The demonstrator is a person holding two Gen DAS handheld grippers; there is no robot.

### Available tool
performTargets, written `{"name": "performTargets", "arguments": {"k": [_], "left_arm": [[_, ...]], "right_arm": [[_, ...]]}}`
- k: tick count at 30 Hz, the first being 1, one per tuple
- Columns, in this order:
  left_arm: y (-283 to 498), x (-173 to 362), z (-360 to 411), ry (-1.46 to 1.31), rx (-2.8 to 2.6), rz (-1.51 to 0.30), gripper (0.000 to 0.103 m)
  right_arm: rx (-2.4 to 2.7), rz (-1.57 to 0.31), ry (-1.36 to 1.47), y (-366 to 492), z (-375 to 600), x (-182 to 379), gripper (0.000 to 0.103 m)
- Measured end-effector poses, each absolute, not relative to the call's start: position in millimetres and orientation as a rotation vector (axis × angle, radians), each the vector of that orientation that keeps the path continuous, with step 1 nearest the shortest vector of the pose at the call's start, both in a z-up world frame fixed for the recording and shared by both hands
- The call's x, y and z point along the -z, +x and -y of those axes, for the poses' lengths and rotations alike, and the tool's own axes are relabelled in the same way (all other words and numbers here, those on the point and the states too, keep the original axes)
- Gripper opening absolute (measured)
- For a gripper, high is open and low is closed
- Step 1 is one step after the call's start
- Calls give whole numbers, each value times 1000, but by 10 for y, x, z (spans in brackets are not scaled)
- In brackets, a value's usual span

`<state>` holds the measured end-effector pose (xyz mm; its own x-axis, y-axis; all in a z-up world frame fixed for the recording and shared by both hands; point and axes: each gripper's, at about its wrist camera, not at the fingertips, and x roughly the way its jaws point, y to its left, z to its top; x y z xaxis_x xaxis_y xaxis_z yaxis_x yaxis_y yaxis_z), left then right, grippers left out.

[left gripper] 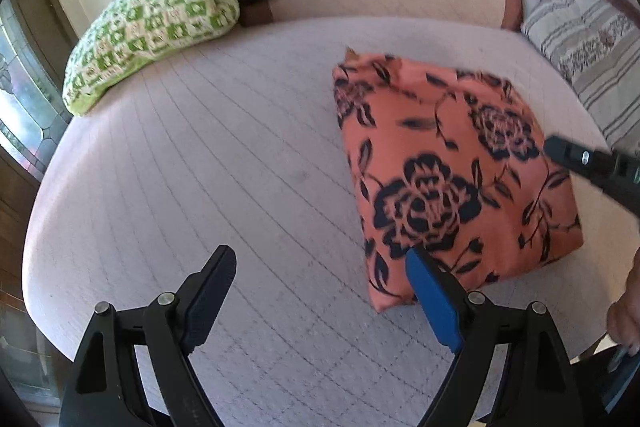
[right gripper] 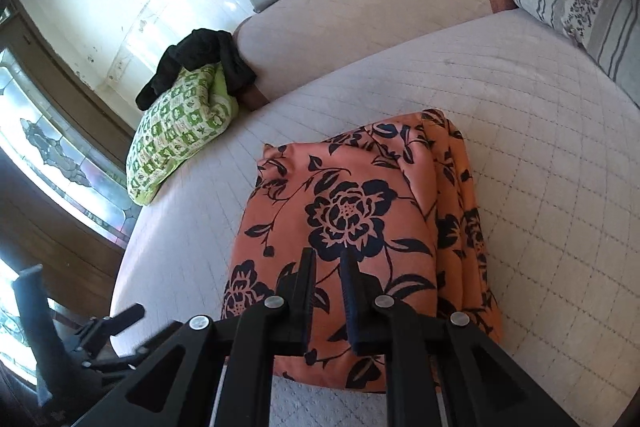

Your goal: Fold small clothes

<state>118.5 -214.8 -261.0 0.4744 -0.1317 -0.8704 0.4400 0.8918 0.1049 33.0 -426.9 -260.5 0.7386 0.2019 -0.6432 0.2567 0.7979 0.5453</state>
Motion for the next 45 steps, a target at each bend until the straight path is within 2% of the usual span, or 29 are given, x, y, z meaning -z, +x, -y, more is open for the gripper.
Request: {"name": "performTargets", "arguments": {"k": [11, 15, 18, 24, 29, 32, 41, 45], "left_arm": [[1166, 2715, 2358, 375, 357, -953, 87], [1189, 3040, 2484, 428, 356, -1015, 87], [1189, 3029, 2488, 408, 368, -1004, 88], [1210, 2817, 2512, 390, 373, -901, 88], [1272, 2816, 2606, 391, 385, -891, 88], [1305, 2858, 2650, 396, 387, -894, 88], [1321, 2865, 2678, 383, 389, -886, 88], [1307, 2867, 2687, 386, 386, -881, 88]], "right_arm": [[2, -800, 645, 292, 4312, 2764, 16], [10, -934, 661, 419, 4364, 3056, 14], [-16, -929, 689, 455, 4397, 3034, 14], [-23, -781, 711, 585, 4446, 2735, 15], [18, -834, 741, 873, 4404, 2807, 15], [76, -957, 790, 1036, 4429, 3057, 14], [64, -904, 762, 904, 4458, 2893, 14], [62, -840, 739, 762, 4501, 2771, 19]]}}
